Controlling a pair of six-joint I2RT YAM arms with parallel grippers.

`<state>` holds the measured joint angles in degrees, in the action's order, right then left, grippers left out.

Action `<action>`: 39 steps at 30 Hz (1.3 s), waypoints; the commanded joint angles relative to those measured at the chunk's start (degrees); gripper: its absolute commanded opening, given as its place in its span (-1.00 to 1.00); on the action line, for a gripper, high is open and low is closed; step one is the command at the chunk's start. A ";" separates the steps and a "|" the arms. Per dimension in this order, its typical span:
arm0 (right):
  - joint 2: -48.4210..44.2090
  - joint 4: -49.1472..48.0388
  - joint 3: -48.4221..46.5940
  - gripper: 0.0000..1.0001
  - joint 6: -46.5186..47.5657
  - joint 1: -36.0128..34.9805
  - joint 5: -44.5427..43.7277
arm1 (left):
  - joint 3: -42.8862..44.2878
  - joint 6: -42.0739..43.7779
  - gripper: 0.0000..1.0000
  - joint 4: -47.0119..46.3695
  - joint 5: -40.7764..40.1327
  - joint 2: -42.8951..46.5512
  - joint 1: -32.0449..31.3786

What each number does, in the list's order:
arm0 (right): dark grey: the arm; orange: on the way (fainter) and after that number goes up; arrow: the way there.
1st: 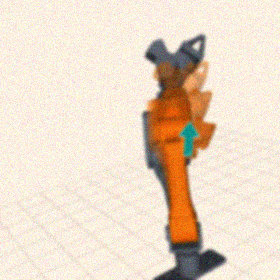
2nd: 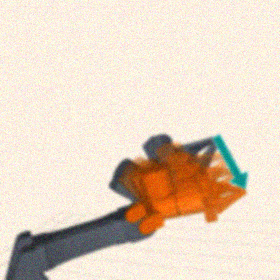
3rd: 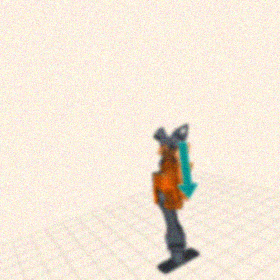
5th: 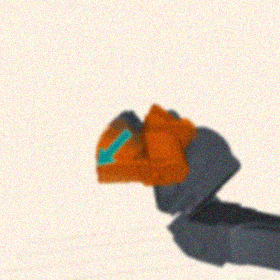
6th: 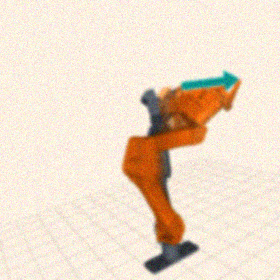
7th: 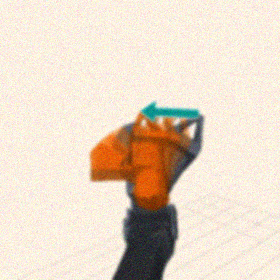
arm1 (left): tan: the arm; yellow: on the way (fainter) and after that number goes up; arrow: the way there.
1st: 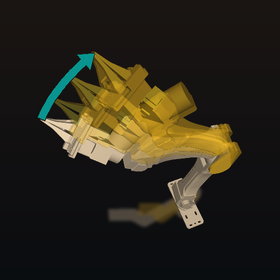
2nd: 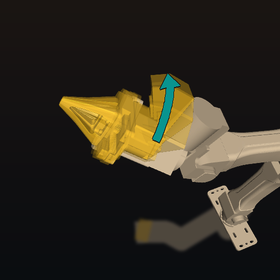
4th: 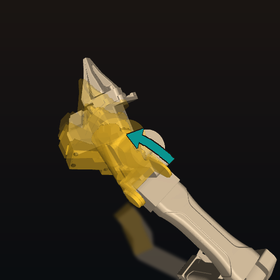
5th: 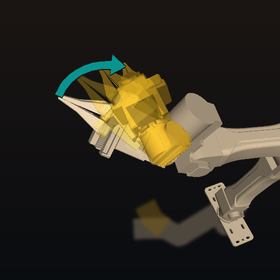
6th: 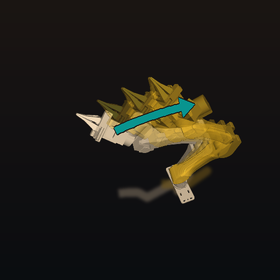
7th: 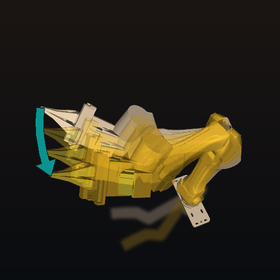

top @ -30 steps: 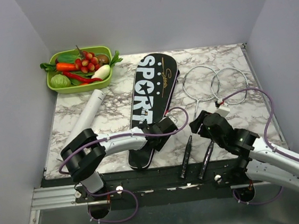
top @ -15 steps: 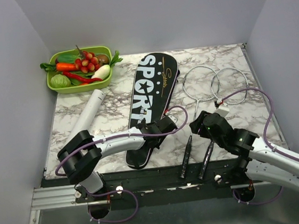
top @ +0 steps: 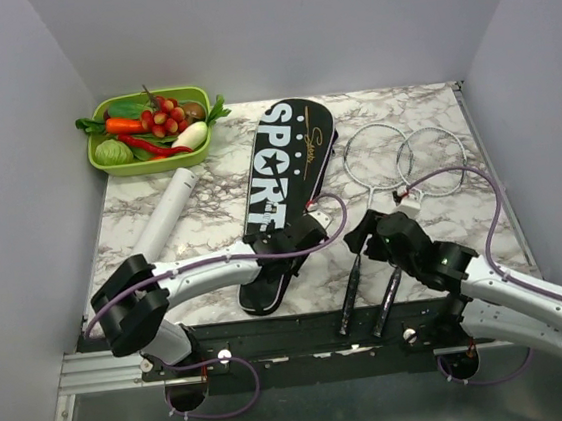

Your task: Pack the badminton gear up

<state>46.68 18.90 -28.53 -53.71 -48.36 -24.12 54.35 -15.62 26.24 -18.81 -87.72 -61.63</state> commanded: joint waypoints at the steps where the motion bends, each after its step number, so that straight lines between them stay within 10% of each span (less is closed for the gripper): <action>1: 2.19 -7.72 0.76 0.48 0.28 0.11 4.78 | -1.26 0.15 -1.00 -0.31 -0.35 6.06 -0.25; 30: 42.09 -30.23 -18.83 0.45 -8.16 0.11 15.33 | -8.20 -1.35 -1.00 -4.62 4.31 21.97 -0.25; 32: 44.19 -30.50 -19.89 0.34 -7.64 0.19 15.51 | -8.38 -1.52 -1.00 -4.53 4.39 23.21 -0.25; 39: 47.10 -31.29 -22.27 -0.99 -5.70 1.07 15.68 | -10.40 -3.28 -1.00 -4.97 1.51 25.67 -0.34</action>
<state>92.51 -10.46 -48.88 -61.06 -48.10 -8.38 45.67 -16.69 23.05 -15.86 -64.20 -61.63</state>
